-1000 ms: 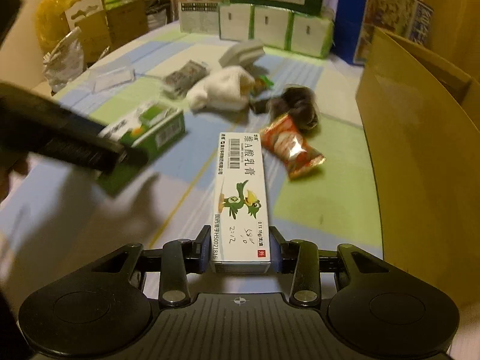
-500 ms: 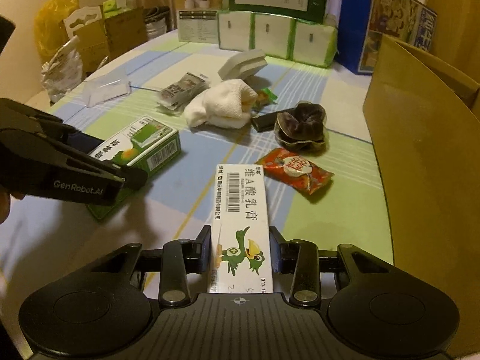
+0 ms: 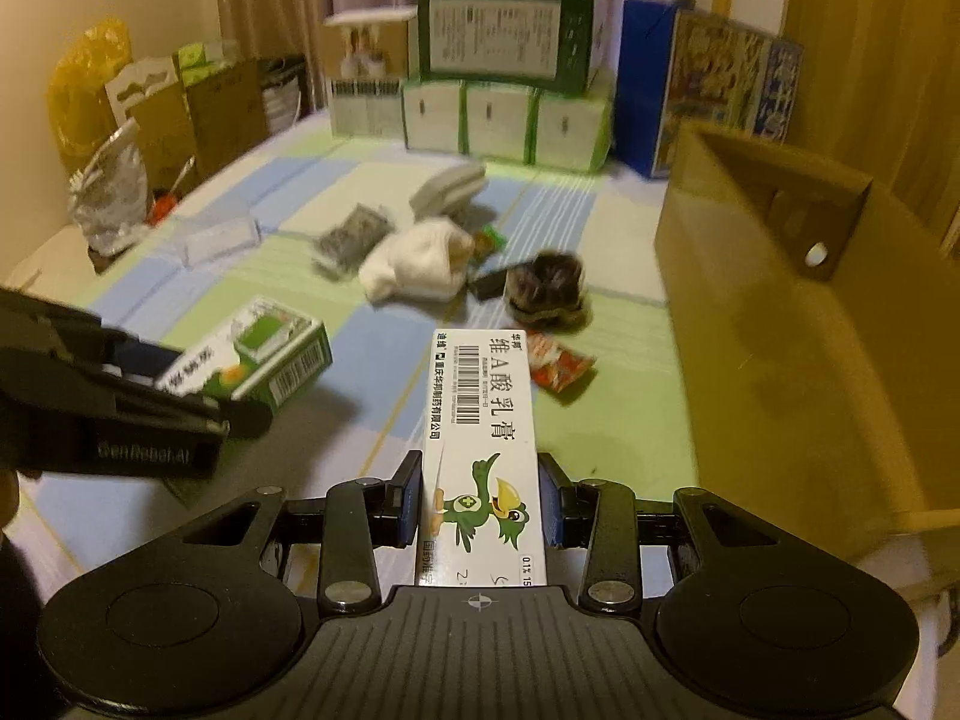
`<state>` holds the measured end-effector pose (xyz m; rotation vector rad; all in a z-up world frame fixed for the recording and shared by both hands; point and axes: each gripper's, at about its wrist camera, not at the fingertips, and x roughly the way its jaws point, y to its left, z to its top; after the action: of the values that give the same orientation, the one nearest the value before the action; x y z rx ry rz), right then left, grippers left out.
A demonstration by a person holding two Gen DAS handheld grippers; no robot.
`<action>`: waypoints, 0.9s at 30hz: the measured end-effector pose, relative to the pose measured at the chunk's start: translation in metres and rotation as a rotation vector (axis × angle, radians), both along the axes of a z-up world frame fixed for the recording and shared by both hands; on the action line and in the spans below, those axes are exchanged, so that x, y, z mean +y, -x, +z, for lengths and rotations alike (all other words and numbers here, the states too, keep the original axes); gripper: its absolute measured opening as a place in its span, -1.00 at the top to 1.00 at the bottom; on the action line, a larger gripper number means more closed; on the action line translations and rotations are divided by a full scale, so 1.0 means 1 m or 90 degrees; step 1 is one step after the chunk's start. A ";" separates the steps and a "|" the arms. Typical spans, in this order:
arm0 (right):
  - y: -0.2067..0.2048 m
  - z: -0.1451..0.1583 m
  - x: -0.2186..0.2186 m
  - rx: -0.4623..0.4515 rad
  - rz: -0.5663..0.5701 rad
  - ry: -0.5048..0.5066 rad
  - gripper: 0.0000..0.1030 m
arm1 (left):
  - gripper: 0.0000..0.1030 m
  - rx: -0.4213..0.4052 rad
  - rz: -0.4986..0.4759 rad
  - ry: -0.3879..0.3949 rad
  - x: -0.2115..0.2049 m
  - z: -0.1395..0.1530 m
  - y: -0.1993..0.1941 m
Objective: Organize objects
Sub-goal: 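Carry both boxes over the cardboard box with both tools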
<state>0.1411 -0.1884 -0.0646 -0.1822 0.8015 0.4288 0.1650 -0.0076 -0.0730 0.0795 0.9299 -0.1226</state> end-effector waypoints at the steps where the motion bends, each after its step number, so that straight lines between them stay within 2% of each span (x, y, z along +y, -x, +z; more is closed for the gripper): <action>1: 0.003 0.007 -0.002 -0.007 -0.005 -0.003 0.32 | 0.02 -0.005 -0.002 0.002 -0.003 0.006 0.004; 8: 0.019 0.055 -0.025 -0.062 -0.040 -0.018 0.32 | 0.02 -0.046 -0.017 0.019 -0.025 0.052 0.025; 14: 0.022 0.088 -0.059 -0.079 -0.078 -0.034 0.32 | 0.02 -0.073 -0.053 0.014 -0.056 0.082 0.034; 22: 0.018 0.116 -0.111 -0.092 -0.123 -0.041 0.31 | 0.02 -0.097 -0.109 0.021 -0.102 0.106 0.032; 27: 0.010 0.124 -0.140 -0.101 -0.147 -0.034 0.31 | 0.02 -0.101 -0.138 0.027 -0.128 0.113 0.022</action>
<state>0.1312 -0.3281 0.0590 -0.0721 0.6450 0.2135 0.1429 -0.1359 0.0401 0.1492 0.7580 -0.3326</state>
